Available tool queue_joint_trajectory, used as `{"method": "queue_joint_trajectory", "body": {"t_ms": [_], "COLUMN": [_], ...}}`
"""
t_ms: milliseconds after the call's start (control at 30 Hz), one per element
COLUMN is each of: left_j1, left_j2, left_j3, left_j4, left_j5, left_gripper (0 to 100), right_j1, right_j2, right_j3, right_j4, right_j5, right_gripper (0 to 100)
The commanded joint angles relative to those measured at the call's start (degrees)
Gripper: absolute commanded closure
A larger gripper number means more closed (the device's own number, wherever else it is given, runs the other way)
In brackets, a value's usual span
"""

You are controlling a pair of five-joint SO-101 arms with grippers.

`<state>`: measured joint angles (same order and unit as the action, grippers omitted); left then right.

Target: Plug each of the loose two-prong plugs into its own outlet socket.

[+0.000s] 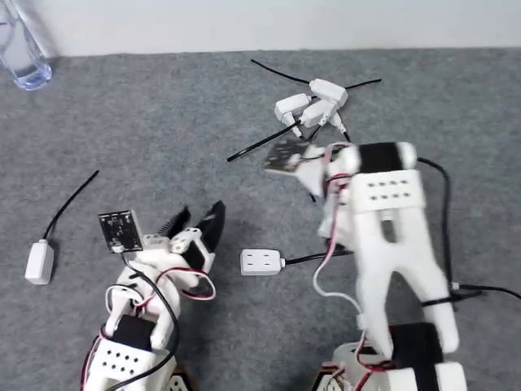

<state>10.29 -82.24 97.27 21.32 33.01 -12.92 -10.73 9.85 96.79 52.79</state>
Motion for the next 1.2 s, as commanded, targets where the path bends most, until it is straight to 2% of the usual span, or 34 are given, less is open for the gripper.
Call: {"method": "queue_joint_trajectory", "body": {"t_ms": [0, 167, 367, 767, 1167], "left_j1": [4.1, 5.8, 7.6, 11.4, 11.3], "left_j2": [-0.6, -0.6, -0.6, -0.6, -0.5], "left_j3": [-0.5, -0.5, -0.5, -0.5, -0.5], "left_j4": [-1.4, -2.3, -1.3, 2.3, 2.3], "left_j5": [6.8, 7.1, 7.1, 5.4, 5.3], "left_gripper": [77, 77, 77, 77, 77], "right_j1": [-8.0, -17.4, -21.9, -22.1, -23.1], "right_j2": [-2.4, -2.4, -2.7, -3.0, -3.0], "right_j3": [-3.0, -3.0, -3.1, -7.9, -14.2], "right_j4": [0.7, -0.3, -1.0, -4.4, 0.8], "right_j5": [-4.3, -9.5, -11.1, -13.2, -14.0], "right_gripper": [99.0, 99.0, 99.0, 99.0, 99.0]}}
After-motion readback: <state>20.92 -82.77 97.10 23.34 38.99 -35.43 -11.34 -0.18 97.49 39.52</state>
